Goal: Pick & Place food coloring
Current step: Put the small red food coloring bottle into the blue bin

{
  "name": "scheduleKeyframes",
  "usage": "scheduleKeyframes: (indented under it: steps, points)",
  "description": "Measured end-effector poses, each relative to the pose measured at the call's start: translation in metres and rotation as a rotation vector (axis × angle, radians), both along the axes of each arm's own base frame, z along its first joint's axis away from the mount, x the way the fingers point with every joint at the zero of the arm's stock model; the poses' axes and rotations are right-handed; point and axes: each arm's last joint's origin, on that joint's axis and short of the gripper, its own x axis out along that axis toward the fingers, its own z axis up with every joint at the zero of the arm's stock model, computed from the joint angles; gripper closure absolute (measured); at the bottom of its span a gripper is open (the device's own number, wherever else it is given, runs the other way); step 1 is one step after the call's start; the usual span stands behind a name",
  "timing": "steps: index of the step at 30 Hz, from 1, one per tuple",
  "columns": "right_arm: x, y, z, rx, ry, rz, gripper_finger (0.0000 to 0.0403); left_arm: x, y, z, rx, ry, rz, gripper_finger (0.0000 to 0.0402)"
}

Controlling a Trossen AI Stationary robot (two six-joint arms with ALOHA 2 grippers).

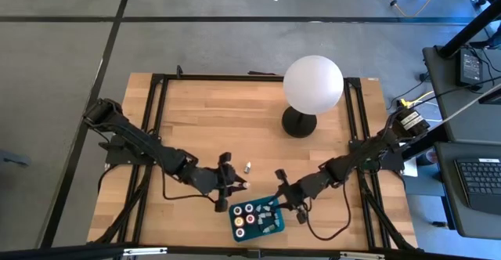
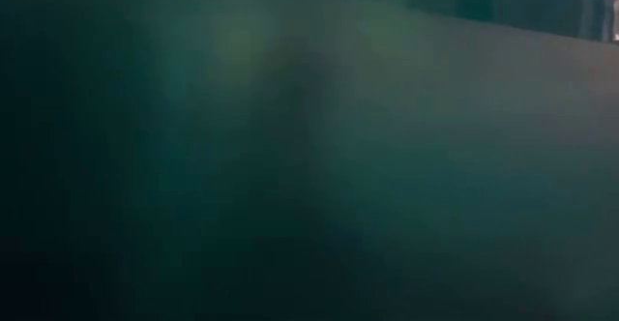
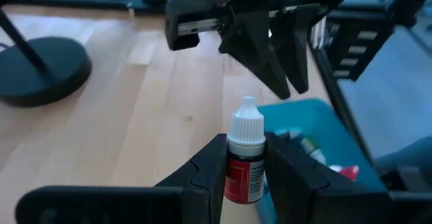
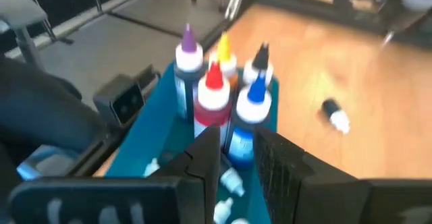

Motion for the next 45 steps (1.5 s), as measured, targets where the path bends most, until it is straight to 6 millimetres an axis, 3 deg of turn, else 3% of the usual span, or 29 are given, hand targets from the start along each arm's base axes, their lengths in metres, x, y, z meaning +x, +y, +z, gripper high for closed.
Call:
scheduleKeyframes:
  steps: [7, 13, 18, 23, 26, 35, 45]
  points:
    - [-0.001, 0.0, 0.01, 0.008, -0.056, 0.007, 0.031, 0.008, -0.006, 0.002, -0.052, -0.082, -0.013, 0.0311]
    - [-0.001, 0.0, 0.01, -0.065, -0.088, 0.051, 0.0305, 0.019, -0.01, -0.014, -0.037, -0.076, -0.02, 0.0311]
    - [0.004, 0.003, 0.018, -0.095, -0.102, 0.071, 0.0257, 0.026, -0.017, -0.028, -0.08, -0.047, -0.112, 0.0311]
    - [0.012, 0.002, 0.034, -0.081, -0.144, -0.098, 0.0203, 0.033, -0.021, -0.033, -0.166, -0.061, -0.157, 0.0311]
    - [0.015, 0.007, 0.042, -0.153, -0.173, -0.038, 0.0188, 0.034, -0.02, -0.033, -0.228, -0.057, -0.147, 0.0311]
    - [0.021, 0.011, 0.059, -0.281, -0.135, 0.065, 0.0183, 0.037, -0.014, -0.032, -0.35, -0.033, -0.116, 0.0311]
    - [0.027, 0.012, 0.05, -0.295, -0.123, 0.06, 0.0183, 0.04, -0.014, -0.027, -0.399, -0.079, -0.136, 0.0311]
